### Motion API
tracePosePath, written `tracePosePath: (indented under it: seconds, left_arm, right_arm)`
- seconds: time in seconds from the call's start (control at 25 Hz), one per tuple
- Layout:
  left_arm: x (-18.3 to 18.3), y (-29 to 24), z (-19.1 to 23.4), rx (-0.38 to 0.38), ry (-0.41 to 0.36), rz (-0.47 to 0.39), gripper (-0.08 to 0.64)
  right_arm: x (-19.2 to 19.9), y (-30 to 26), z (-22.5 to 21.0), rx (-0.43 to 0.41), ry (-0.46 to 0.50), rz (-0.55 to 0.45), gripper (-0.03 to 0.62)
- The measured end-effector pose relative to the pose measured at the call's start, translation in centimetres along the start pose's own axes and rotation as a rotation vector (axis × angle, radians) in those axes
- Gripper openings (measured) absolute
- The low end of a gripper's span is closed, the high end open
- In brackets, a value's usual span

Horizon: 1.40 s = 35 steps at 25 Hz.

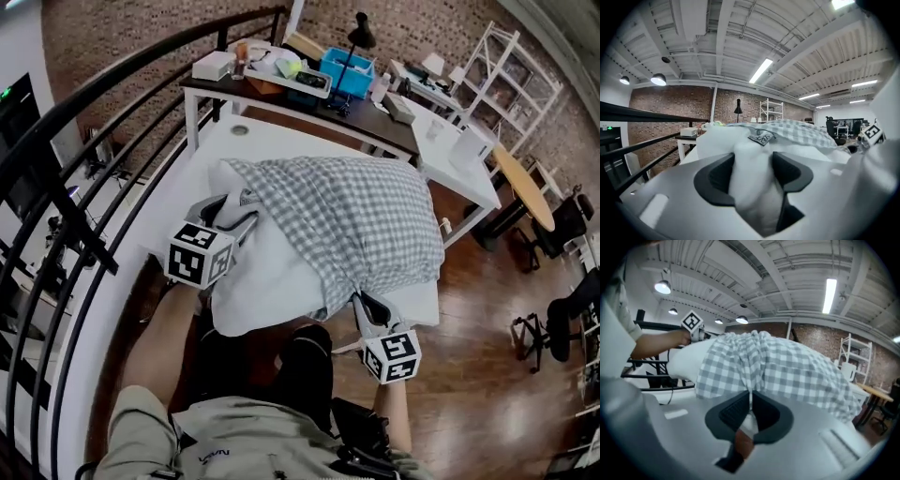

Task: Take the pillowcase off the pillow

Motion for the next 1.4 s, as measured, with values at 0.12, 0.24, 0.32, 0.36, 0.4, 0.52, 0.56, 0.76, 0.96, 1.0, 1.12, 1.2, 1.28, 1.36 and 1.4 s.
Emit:
tracePosePath:
  seconds: [0.12,0.24,0.32,0.36,0.4,0.52,0.56,0.76,0.96,1.0,1.12,1.2,1.28,1.36,1.4]
  left_arm:
    - [0.5,0.5,-0.9,-0.015,-0.075,-0.023,0.152]
    - [1.0,1.0,-2.0,-0.046,-0.158,-0.064,0.101]
    - [1.3,1.3,-3.0,-0.066,-0.21,-0.087,0.084]
    - [1.5,1.4,-3.5,-0.081,-0.233,-0.098,0.078]
    - [1.8,1.5,-3.9,-0.097,-0.248,-0.108,0.073]
    - [2.7,1.6,-4.6,-0.135,-0.27,-0.133,0.067]
    - [2.8,1.8,-4.7,-0.142,-0.277,-0.141,0.067]
    - [3.8,2.1,-5.1,-0.159,-0.312,-0.176,0.069]
    - [5.2,2.1,-5.4,-0.169,-0.342,-0.195,0.067]
    - [5.2,2.3,-5.4,-0.172,-0.347,-0.205,0.067]
    - [4.1,3.1,-5.6,-0.181,-0.358,-0.246,0.063]
    - [3.5,3.8,-5.7,-0.188,-0.358,-0.271,0.058]
    - [3.0,4.5,-5.8,-0.193,-0.355,-0.301,0.052]
    - [2.2,5.5,-6.3,-0.2,-0.363,-0.343,0.046]
    - [1.7,6.1,-6.6,-0.205,-0.36,-0.366,0.043]
  right_arm:
    - [-3.4,2.9,-0.6,-0.155,-0.058,-0.101,0.049]
    - [-9.1,4.8,-0.1,-0.214,0.009,-0.269,0.054]
    - [-13.0,4.9,0.4,-0.249,0.059,-0.372,0.055]
    - [-14.8,4.2,0.8,-0.266,0.085,-0.403,0.062]
    - [-16.4,3.1,1.1,-0.279,0.116,-0.413,0.083]
    - [-20.1,-2.9,2.1,-0.282,0.214,-0.335,0.129]
    - [-20.9,-5.3,2.4,-0.276,0.239,-0.288,0.137]
    - [-24.3,-15.6,3.2,-0.242,0.291,-0.075,0.164]
    - [-24.8,-21.3,4.4,-0.152,0.395,0.099,0.212]
    - [-24.4,-22.1,4.5,-0.137,0.417,0.133,0.21]
    - [-23.7,-23.0,5.1,-0.101,0.489,0.191,0.096]
    - [-23.9,-22.9,5.6,-0.078,0.544,0.185,0.011]
    - [-24.4,-22.6,5.7,-0.038,0.586,0.164,0.009]
    - [-25.2,-22.2,5.1,0.028,0.63,0.135,0.009]
    - [-25.6,-22.1,4.5,0.066,0.65,0.125,0.008]
Point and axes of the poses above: the fingertips, and each gripper's own axes: y backward along the fingers, z to its left, x out of its underside, the point moved 10 cm from there along y, backward along the fingers, and after that the axes turned 5 degrees about -y, right-handed, at the moved point
